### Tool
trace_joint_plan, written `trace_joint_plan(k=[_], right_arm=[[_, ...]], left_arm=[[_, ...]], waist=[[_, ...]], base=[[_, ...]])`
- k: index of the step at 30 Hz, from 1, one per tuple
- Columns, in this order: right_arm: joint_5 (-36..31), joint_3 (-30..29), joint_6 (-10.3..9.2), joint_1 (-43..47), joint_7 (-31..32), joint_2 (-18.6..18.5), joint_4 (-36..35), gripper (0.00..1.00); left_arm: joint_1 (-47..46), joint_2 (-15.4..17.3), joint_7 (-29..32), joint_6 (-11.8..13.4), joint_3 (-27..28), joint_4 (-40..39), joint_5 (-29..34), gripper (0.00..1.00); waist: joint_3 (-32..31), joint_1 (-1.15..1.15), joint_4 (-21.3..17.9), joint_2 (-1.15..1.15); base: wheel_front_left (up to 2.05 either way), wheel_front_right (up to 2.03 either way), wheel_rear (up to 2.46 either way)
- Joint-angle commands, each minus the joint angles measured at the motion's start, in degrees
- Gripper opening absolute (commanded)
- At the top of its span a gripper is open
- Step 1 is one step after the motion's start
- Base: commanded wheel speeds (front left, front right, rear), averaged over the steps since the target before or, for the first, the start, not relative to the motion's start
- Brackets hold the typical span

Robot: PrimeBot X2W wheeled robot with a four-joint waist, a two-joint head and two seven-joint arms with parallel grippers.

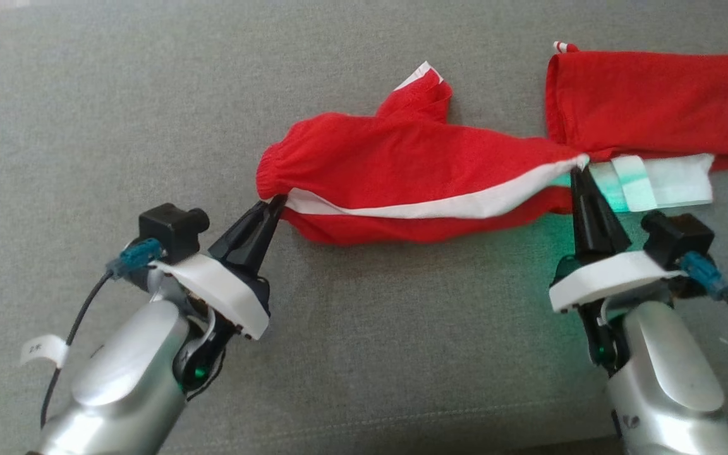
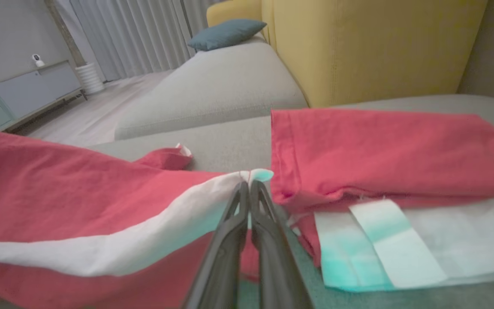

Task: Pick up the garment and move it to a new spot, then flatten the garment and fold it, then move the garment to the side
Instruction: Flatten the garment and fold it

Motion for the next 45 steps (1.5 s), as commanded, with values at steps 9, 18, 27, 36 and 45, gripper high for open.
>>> trace_joint_plan(k=[9, 18, 27, 36, 45], right_arm=[[-5.61, 1.89, -0.04, -1.24, -0.44, -0.14, -15.82, 0.0], [-8.79, 1.84, -0.04, -5.4, 4.06, -0.99, -22.59, 0.0], [-8.67, 1.28, -0.04, -5.5, 6.89, -0.68, -28.79, 0.0], [-6.79, 1.03, -0.04, 0.45, 10.51, -0.18, -36.97, 0.0], [-8.5, 2.16, -0.04, -7.84, 15.27, -0.15, -35.63, 0.0]], left_arm=[[-3.89, 7.43, -0.21, -0.34, 1.14, -5.57, 0.51, 0.0], [-10.13, 12.69, 4.22, -0.34, 1.93, -14.64, -3.5, 0.0], [-12.01, 14.03, 7.29, 3.82, 7.06, -24.11, -8.37, 0.0], [-7.17, 16.62, 8.64, 9.68, 11.26, -35.94, -12.17, 0.0], [-11.53, 17.57, 14.27, 8.1, 14.34, -35.01, -19.92, 0.0]], waist=[[-4.39, 0.0, -0.37, 0.0], [-11.05, 0.0, 0.58, 0.0], [-15.83, 0.0, 1.54, 0.0], [-16.29, 0.0, 2.39, 0.0], [-8.87, 0.0, 2.49, 0.0]], base=[[0.0, 0.0, 0.0], [0.0, 0.0, 0.0], [0.0, 0.0, 0.0], [0.0, 0.0, 0.0], [0.0, 0.0, 0.0]])
